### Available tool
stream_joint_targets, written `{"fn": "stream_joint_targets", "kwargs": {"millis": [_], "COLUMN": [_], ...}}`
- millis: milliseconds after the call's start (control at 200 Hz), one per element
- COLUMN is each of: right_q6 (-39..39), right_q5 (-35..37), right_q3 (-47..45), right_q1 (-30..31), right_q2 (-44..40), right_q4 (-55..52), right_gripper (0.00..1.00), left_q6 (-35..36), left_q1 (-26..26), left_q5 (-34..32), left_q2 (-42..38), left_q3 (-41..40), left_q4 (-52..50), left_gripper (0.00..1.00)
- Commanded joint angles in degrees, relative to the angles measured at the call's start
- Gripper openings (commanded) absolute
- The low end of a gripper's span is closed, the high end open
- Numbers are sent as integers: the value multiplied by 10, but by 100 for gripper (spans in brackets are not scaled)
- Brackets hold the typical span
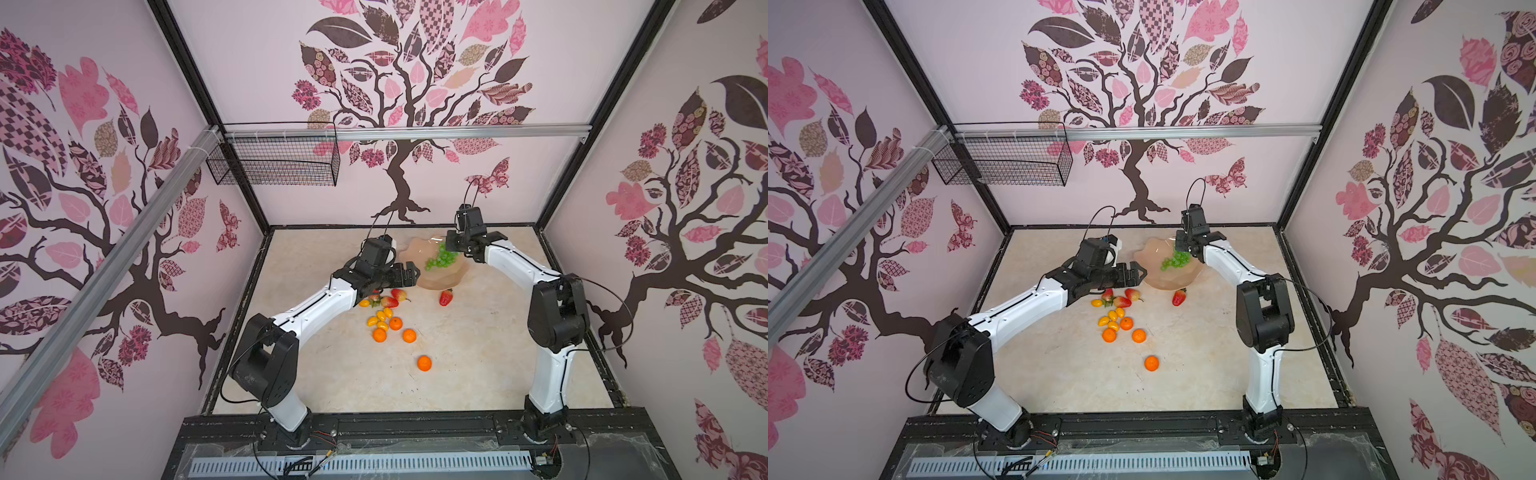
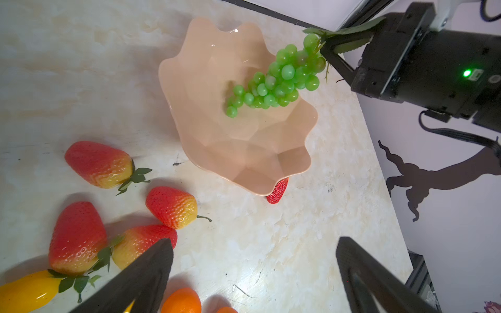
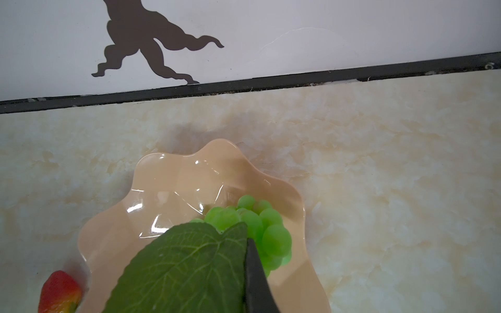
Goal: Arrange fruit in a fruit bowl
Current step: Place the fruits in the fruit bowl.
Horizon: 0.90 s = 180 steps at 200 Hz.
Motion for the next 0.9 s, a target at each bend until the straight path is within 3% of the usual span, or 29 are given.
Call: {"fn": "stream_joint_targets", "kwargs": {"millis": [0,705,895], "right_q6": [-8,7,8], "right_q5": [12,2,10], "right_q3": [35,59,58], "right_q1": [-4,-20,-20], "right_q2": [29,81,82], "right_q4": [-13,-45,-54], "right_gripper": [0,0,8], "left_q6": [14,11,7], "left_q1": [-10,-20,-20], "left_q5": [11,21,26], "left_q2": [14,28,30], "left_q3": [30,31,31], "left_q4": [-13,-16,-14], "left_gripper": [98,98,98]}}
